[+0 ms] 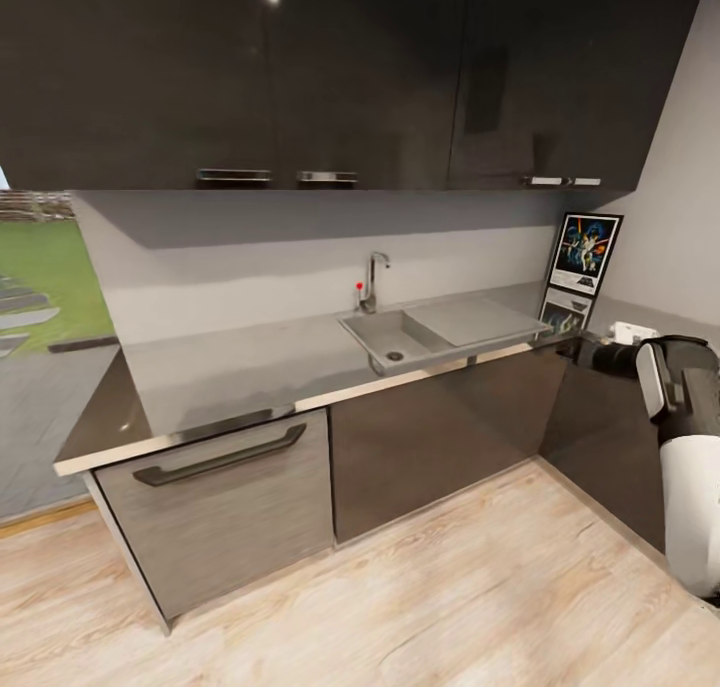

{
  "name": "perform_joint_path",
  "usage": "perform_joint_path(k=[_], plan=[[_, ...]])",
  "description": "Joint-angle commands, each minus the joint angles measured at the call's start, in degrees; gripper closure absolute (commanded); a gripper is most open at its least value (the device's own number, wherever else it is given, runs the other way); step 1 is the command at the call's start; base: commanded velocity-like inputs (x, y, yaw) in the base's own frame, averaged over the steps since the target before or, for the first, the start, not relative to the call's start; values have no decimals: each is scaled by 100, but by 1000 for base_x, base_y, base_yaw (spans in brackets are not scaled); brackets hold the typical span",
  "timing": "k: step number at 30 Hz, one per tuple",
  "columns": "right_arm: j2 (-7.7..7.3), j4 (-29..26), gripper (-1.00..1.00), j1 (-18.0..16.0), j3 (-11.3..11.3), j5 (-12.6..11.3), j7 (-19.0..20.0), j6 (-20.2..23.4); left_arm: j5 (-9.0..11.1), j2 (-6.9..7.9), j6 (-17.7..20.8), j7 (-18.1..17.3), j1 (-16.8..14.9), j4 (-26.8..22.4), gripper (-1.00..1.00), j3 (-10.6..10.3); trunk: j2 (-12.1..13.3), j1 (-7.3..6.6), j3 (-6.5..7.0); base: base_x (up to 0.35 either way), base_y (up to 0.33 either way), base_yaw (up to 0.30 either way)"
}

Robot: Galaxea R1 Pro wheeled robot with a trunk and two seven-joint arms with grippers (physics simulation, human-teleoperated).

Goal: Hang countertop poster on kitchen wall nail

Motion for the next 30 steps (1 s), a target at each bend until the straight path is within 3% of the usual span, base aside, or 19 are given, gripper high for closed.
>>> perform_joint_path(k=[1, 5, 16, 20, 21, 24, 27, 30], plan=[[-5, 73, -100, -48, -9, 12, 24, -95, 15, -3, -2, -49, 18, -13, -100, 41, -3, 3, -6, 241, -103, 0], [-20, 230, -100, -172, 5, 24, 37, -463, 17, -6, -11, -38, 68, -13, -100, 41, -3, 3, -6, 291, -96, 0], [-38, -166, -100, -89, 2, 28, 64, -596, 19, -6, -15, -33, 101, -13, -100, 42, -3, 3, -6, 329, -76, 0], [-75, -118, -100, -75, 2, 84, 228, -934, 19, -6, -6, -35, 107, -13, -100, 42, -3, 3, -6, 335, -72, 0], [-82, -63, -100, -74, 2, 127, 267, -1025, 19, -6, -6, -33, 107, -13, -100, 42, -3, 3, -6, 335, -72, 0], [-112, 499, -100, -77, -5, 864, 695, -1888, 19, -6, -5, -28, 108, -13, -100, 42, -3, 3, -6, 334, -111, 0], [-117, 640, -100, -78, -26, 1118, 837, -2173, 19, -6, -4, -27, 108, -13, -100, 42, -3, 3, -6, 322, -167, 0], [-120, 686, -100, -77, -47, 1204, 885, -2268, 19, -6, -4, -27, 108, -13, -100, 42, -3, 3, -6, 301, -208, 0]])
